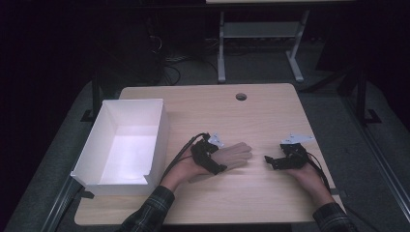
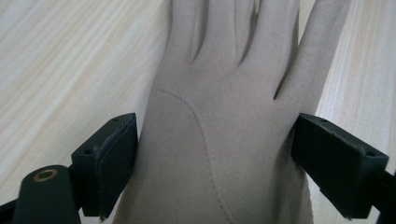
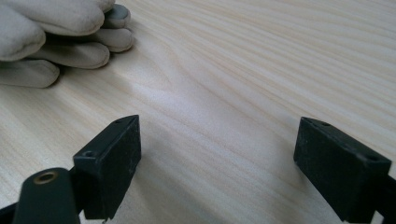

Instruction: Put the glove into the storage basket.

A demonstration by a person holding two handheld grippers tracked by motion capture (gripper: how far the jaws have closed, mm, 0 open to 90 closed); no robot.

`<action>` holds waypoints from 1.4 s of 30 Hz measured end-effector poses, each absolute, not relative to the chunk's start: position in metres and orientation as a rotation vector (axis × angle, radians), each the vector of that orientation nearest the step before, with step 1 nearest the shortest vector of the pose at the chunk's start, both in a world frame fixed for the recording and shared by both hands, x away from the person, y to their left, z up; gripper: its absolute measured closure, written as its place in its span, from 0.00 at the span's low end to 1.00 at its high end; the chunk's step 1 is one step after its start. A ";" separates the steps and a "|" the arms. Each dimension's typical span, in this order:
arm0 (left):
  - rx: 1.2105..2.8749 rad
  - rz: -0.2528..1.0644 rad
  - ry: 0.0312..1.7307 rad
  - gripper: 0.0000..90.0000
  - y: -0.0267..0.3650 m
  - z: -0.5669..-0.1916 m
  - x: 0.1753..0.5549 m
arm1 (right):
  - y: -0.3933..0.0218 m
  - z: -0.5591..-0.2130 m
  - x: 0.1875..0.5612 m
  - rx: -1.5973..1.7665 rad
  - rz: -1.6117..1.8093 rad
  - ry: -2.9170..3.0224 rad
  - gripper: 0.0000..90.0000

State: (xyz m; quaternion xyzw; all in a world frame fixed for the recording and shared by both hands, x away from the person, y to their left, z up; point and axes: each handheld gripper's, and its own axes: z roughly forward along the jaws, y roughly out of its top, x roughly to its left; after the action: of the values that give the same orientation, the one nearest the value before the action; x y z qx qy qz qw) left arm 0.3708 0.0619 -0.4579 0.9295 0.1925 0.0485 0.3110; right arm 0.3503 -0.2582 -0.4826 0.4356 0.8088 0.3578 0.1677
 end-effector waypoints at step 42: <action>2.378 -0.051 0.589 0.74 0.064 -0.440 0.365 | -0.257 -0.482 0.350 1.237 1.016 2.309 0.16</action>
State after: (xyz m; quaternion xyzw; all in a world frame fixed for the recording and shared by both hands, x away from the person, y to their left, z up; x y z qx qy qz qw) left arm 0.3646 0.0645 -0.4396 0.9131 0.2261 -0.0198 0.3387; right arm 0.3505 -0.2574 -0.4824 0.4344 0.8104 0.3568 0.1652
